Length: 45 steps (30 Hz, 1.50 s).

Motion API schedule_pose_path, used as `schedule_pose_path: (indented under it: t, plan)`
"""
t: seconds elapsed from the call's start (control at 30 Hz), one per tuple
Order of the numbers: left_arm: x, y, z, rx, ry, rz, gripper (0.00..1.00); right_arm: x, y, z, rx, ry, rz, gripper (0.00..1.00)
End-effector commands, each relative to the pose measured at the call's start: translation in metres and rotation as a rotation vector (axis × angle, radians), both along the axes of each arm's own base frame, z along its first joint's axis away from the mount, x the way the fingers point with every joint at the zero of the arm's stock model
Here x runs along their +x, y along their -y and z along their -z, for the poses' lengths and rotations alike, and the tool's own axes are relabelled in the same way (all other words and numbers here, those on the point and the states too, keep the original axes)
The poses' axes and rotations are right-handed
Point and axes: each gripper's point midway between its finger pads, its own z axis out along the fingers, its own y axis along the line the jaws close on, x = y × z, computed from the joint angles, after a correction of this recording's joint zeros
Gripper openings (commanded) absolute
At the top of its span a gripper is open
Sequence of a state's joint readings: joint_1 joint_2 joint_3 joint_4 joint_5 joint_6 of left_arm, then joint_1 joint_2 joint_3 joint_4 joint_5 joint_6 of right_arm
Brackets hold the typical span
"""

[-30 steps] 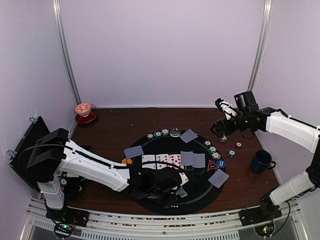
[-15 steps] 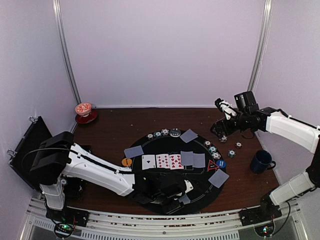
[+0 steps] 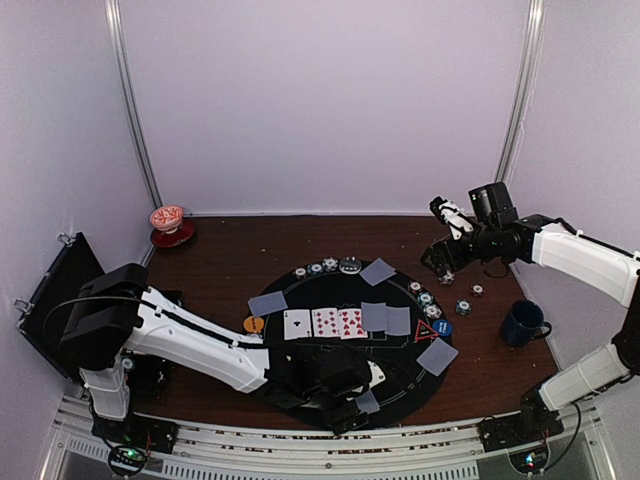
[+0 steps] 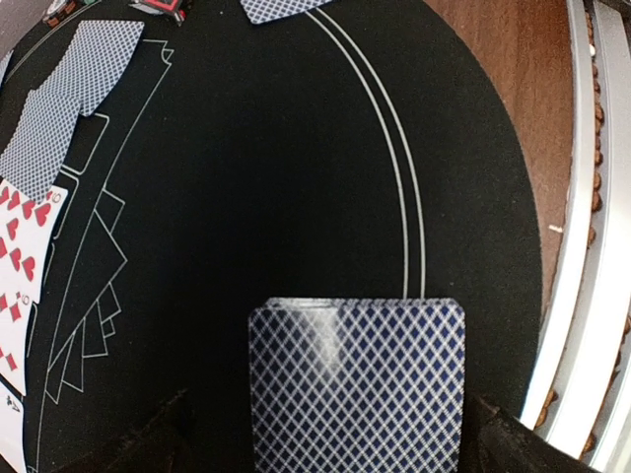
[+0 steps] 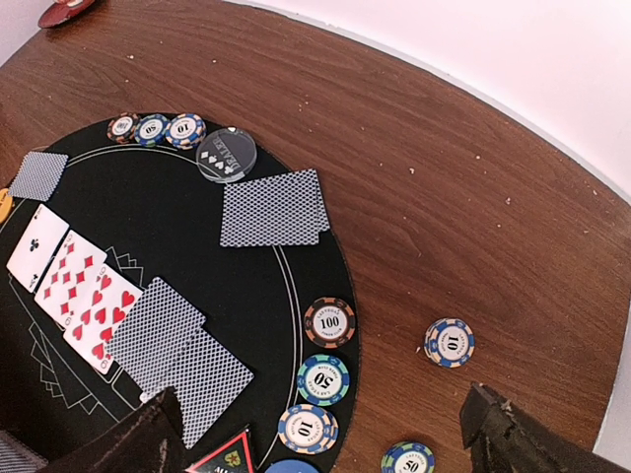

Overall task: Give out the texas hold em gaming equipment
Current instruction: Place the face-down deck piles on the poker table mat, then reset both arms

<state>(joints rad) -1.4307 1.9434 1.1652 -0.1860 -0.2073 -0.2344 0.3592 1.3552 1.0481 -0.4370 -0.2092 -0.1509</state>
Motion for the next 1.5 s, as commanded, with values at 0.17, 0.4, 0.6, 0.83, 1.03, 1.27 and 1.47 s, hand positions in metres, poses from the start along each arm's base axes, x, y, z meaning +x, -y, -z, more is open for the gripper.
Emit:
schedule_pose_path:
  t: [0.17, 0.4, 0.6, 0.83, 1.03, 1.27, 1.47]
  plan:
    - [0.0, -0.001, -0.018, -0.04, 0.02, 0.015, 0.98, -0.001, 0.003, 0.001, -0.002, -0.004, 0.003, 1.0]
    - [0.001, -0.002, -0.072, -0.146, 0.061, -0.004, 0.98, 0.002, 0.009, -0.004, 0.005, 0.011, 0.038, 1.0]
    - [0.024, -0.031, -0.12, -0.199, 0.177, -0.136, 0.98, 0.005, 0.017, -0.012, 0.021, 0.03, 0.069, 1.0]
    - [0.073, -0.124, -0.199, -0.305, 0.447, -0.468, 0.98, 0.01, 0.026, -0.019, 0.018, 0.05, 0.112, 1.0]
    - [0.106, -0.217, -0.233, -0.437, 0.518, -0.723, 0.98, 0.013, 0.039, -0.035, 0.024, 0.118, 0.166, 1.0]
    - [0.112, -0.288, -0.256, -0.568, 0.601, -0.974, 0.98, 0.014, 0.056, -0.063, 0.04, 0.238, 0.233, 1.0]
    - [0.113, -0.284, -0.263, -0.431, 0.608, -0.953, 0.98, 0.015, 0.073, -0.08, 0.026, 0.323, 0.318, 1.0]
